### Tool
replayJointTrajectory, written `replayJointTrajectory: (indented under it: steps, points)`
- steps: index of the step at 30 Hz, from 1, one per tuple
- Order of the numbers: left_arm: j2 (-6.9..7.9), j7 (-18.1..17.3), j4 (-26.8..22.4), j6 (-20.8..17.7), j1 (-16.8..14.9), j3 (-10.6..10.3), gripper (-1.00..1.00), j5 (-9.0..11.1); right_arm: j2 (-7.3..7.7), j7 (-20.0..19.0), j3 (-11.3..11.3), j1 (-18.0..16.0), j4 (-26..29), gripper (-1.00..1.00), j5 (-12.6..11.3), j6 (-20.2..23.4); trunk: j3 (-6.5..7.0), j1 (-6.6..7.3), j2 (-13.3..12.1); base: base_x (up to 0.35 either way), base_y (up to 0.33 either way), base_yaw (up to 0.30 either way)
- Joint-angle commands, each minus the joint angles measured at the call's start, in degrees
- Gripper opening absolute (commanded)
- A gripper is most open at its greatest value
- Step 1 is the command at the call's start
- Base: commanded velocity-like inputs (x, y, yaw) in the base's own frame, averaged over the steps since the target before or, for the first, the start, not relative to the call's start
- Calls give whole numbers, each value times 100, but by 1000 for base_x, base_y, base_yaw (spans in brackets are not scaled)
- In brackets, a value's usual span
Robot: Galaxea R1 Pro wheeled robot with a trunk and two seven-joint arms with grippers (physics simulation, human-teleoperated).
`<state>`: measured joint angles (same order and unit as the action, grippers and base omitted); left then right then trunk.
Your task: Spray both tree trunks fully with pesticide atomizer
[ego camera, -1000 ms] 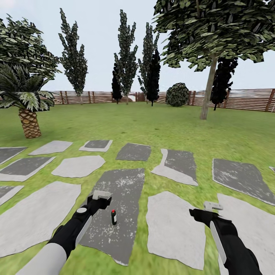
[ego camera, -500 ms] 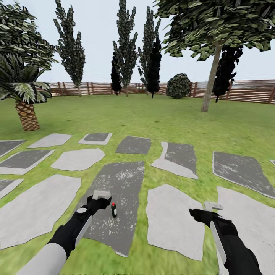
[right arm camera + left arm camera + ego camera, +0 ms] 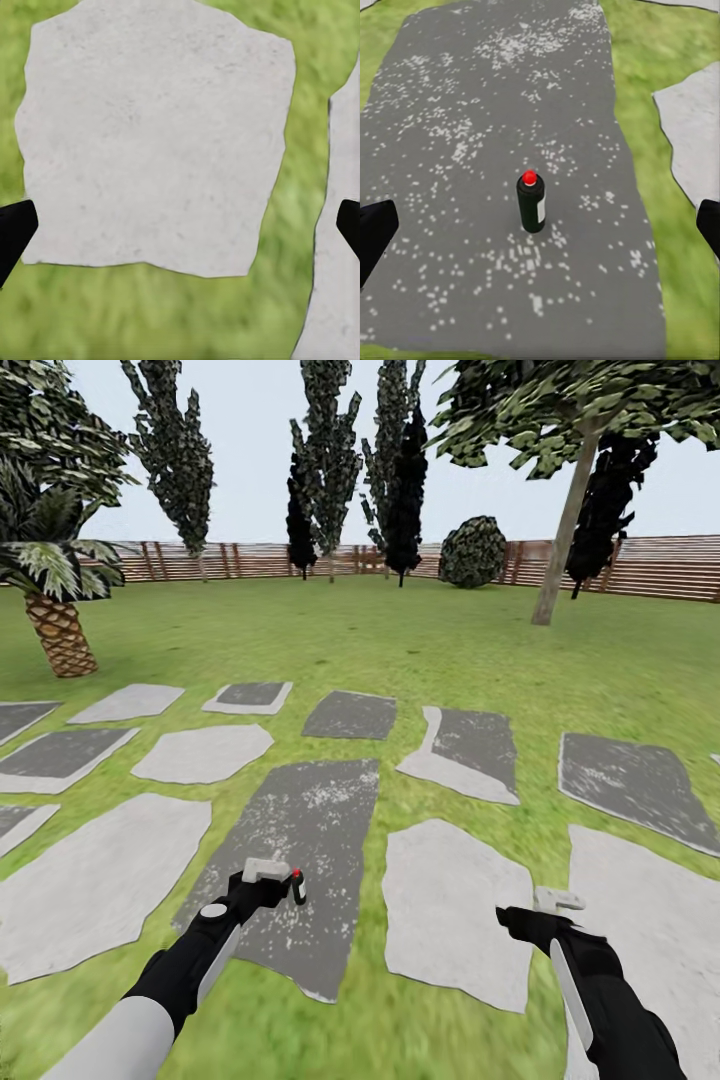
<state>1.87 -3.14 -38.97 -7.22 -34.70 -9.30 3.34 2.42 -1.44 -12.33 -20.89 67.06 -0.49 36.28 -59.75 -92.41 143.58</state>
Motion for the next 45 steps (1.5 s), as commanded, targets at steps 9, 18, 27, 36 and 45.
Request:
replayJointTrajectory:
  steps: [9, 18, 27, 36, 45]
  points:
    - [6, -3, -10, -34, -2, -19, 100, 38, 3, -14, -6, -3, 9, 100, -4, 29, -286, -22, 15, 0, 0, 0]
    - [-2, -4, -9, 355, -2, -25, 100, 44, 2, -14, -6, -3, 9, 100, -4, 29, -566, -45, 27, 0, 0, 0]
    - [0, -3, 276, 1771, -2, -25, 100, 56, -2, -14, -6, -3, 9, 100, -4, 29, -845, -68, 39, 0, 0, 0]
    - [5, 6, 323, 2004, -2, -19, 100, 61, -3, -22, -5, -3, 17, 100, -40, 29, -1125, -91, 51, 0, 0, 0]
    - [6, 6, 433, 2136, -2, -12, 100, 83, -1, -23, 3, -3, 18, 100, -15, 0, -1404, -115, 63, 0, 0, 0]
